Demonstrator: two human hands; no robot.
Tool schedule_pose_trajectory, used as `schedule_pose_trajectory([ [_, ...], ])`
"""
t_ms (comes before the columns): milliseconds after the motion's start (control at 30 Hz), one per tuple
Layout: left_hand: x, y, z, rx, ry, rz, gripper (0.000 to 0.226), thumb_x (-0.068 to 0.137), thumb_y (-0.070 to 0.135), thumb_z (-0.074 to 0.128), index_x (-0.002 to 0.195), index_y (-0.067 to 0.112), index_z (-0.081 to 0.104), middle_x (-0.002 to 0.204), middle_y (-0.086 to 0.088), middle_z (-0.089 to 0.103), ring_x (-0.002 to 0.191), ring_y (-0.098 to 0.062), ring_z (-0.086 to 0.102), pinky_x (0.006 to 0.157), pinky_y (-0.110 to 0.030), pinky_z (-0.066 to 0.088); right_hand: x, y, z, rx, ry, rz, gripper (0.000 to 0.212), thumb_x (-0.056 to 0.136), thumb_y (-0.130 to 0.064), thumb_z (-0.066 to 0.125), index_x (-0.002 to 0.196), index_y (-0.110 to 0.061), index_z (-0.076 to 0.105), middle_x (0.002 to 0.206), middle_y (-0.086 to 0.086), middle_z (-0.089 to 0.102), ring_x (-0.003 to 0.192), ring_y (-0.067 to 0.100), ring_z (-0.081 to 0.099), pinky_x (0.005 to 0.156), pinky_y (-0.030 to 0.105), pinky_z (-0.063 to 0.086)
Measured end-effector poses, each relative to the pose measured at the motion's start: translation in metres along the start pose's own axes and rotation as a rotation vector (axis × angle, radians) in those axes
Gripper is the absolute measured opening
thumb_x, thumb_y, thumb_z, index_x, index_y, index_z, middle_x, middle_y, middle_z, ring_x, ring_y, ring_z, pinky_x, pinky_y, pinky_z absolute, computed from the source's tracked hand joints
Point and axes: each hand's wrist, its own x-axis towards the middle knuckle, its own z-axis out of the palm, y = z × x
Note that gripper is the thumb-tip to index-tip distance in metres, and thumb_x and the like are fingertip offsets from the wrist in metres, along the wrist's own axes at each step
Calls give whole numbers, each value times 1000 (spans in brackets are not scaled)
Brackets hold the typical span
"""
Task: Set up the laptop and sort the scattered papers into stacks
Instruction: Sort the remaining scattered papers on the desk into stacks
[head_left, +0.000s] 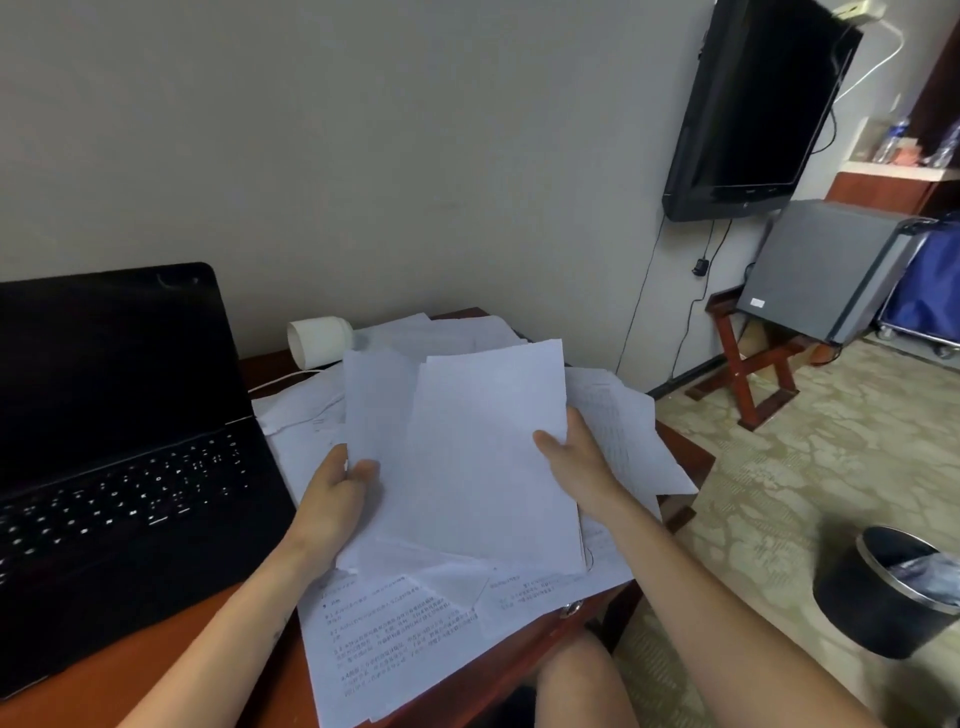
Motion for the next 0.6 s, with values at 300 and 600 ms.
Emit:
schedule_pose_trajectory([
  [300,-1,0,-4,115,-53,-8,28,104,20,59,131,25,54,124,5,69,114,-21,67,104,-49,55,9,3,45,-223,-13,-178,59,90,-5,49,143,-31,40,114,-7,64,86,16,59,72,30,51],
  [600,-5,10,-44,-18,105,-15,30,105,8,58,126,29,59,114,0,77,101,-24,76,93,-52,60,63,9,47,-337,-6,-125,34,98,-13,50,130,-17,62,123,3,54,125,26,48,111,40,38],
])
